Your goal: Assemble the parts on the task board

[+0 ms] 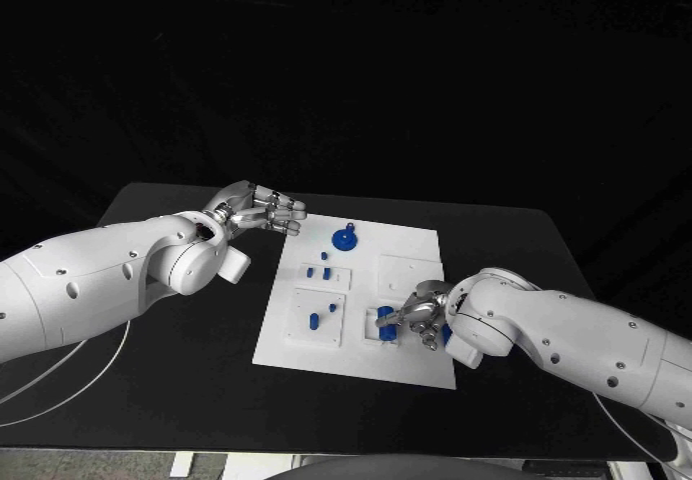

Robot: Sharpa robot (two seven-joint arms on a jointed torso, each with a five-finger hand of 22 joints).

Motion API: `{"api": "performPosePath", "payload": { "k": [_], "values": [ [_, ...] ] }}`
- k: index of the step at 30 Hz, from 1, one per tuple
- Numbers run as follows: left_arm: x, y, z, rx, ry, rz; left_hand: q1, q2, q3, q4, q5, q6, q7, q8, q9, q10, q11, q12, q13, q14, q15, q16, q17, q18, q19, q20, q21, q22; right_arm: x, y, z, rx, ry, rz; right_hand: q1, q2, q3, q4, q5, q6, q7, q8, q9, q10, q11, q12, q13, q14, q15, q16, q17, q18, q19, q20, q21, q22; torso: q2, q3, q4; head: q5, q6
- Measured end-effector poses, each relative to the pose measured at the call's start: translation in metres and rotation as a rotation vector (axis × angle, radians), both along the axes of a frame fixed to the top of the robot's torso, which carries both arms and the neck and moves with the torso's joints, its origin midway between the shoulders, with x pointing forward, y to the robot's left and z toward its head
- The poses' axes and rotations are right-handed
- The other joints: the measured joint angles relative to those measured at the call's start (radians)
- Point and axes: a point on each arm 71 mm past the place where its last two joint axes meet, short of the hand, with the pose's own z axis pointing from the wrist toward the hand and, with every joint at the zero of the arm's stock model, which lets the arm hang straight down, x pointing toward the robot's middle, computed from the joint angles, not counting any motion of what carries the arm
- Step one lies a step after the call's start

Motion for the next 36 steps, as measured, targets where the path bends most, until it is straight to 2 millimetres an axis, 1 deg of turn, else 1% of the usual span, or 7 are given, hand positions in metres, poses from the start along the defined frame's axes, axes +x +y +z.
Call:
{"api": "performPosePath", "payload": {
  "k": [19,22,26,30,31,32,36],
  "values": [
    [0.0,0.0,0.0,0.0,0.001,0.0,0.0,0.0,-0.003,0.003,0.0,-0.004,0.004,0.0,0.0,0.0,0.0,0.0,0.0,0.0,0.0,0.0,0.0,0.0,0.0,0.0,0.0,-0.003,0.004,0.01,-0.002,-0.004,-0.005,0.024,-0.011,-0.011,-0.008,0.034,-0.014,0.004,0.003,-0.004,-0.001,0.0,0.0,-0.004,-0.002,0.0,0.0,-0.004,0.002,-0.005,0.0,0.0,0.0,0.006,0.0,0.0001,-0.0003,0.004,-0.001],
    [0.0,0.0,0.0,0.001,0.001,0.0,0.0,0.0,-0.003,0.003,0.0,-0.004,0.004,0.0,0.0,0.0,0.0,0.0,0.0,0.0,0.0,0.0,0.0,0.0,0.0,0.0,0.0,-0.003,0.004,0.011,-0.002,-0.008,-0.005,0.027,0.002,-0.031,-0.007,0.06,-0.019,0.004,0.003,-0.004,0.001,0.0,0.0,-0.004,-0.004,0.0,0.0,-0.009,0.006,-0.005,0.0,0.0,-0.006,0.01,0.0,0.0,0.0,0.004,-0.001],
    [0.0,0.0,0.0,0.001,0.002,0.001,0.0,0.0,-0.003,0.003,0.0,-0.004,0.004,0.0,0.0,0.0,0.0,0.0,0.0,0.0,0.0,0.0,0.0,0.0,0.0,0.0,0.0,-0.003,0.004,0.011,-0.003,-0.012,-0.007,0.03,0.011,-0.04,-0.01,0.067,-0.025,0.004,0.003,-0.004,0.001,0.0,0.0,-0.004,-0.004,0.0,0.0,-0.009,0.006,-0.005,0.0,0.0,-0.006,0.012,0.0,-0.0002,0.0,0.005,-0.002],
    [0.0,0.0,0.0,0.001,0.002,0.001,0.0,0.0,-0.003,0.003,0.0,-0.004,0.004,0.0,0.0,0.0,0.0,0.0,0.0,0.0,0.0,0.0,0.0,0.0,0.0,0.0,0.0,-0.003,0.004,0.011,-0.004,-0.016,-0.008,0.032,0.01,-0.06,-0.008,0.097,-0.07,0.005,0.002,-0.003,0.002,0.0,0.0,-0.008,-0.007,0.0,0.0,-0.014,0.007,-0.005,0.0,0.0,-0.011,0.013,0.0,-0.0002,-0.0006,0.006,-0.002],
    [0.0,0.0,0.0,0.001,0.002,0.001,0.0,0.0,-0.003,0.003,0.0,-0.004,0.004,0.0,0.0,0.0,0.0,0.0,0.0,0.0,0.0,0.0,0.0,0.0,0.0,0.0,0.0,-0.003,0.004,0.011,-0.004,-0.017,-0.008,0.032,0.009,-0.063,-0.007,0.108,-0.091,0.005,0.002,-0.003,0.002,0.0,0.0,-0.008,-0.008,0.0,0.0,-0.016,0.007,-0.005,0.0,0.0,-0.011,0.013,0.0,-0.0002,-0.0006,0.006,-0.002],
    [0.0,0.0,0.0,0.001,0.002,0.001,0.0,0.0,-0.003,0.003,0.0,-0.004,0.004,0.0,0.0,0.0,0.0,0.0,0.0,0.0,0.0,0.0,0.0,0.0,0.0,0.0,0.0,-0.003,0.004,0.011,-0.004,-0.017,-0.008,0.032,0.01,-0.081,-0.005,0.128,-0.113,0.005,0.002,-0.003,0.003,-0.002,0.002,-0.008,-0.009,0.0,0.0,-0.016,0.007,-0.005,0.0,0.0,-0.015,0.013,0.0,-0.0002,-0.0006,0.006,-0.002],
    [0.0,0.0,0.0,0.001,0.002,0.001,0.0,0.0,-0.003,0.003,0.0,-0.004,0.004,0.0,0.0,-0.004,0.004,0.0,0.0,0.0,0.0,0.0,0.0,0.0,0.0,0.0,0.0,-0.005,0.005,0.011,-0.004,-0.018,-0.01,0.032,0.003,-0.11,-0.029,0.187,-0.131,0.001,0.005,0.003,0.005,-0.004,0.004,-0.016,-0.01,0.0,0.0,-0.016,0.008,-0.005,0.0,0.0,-0.016,0.013,0.0,-0.0001,-0.0008,0.005,-0.001]
  ]
}}
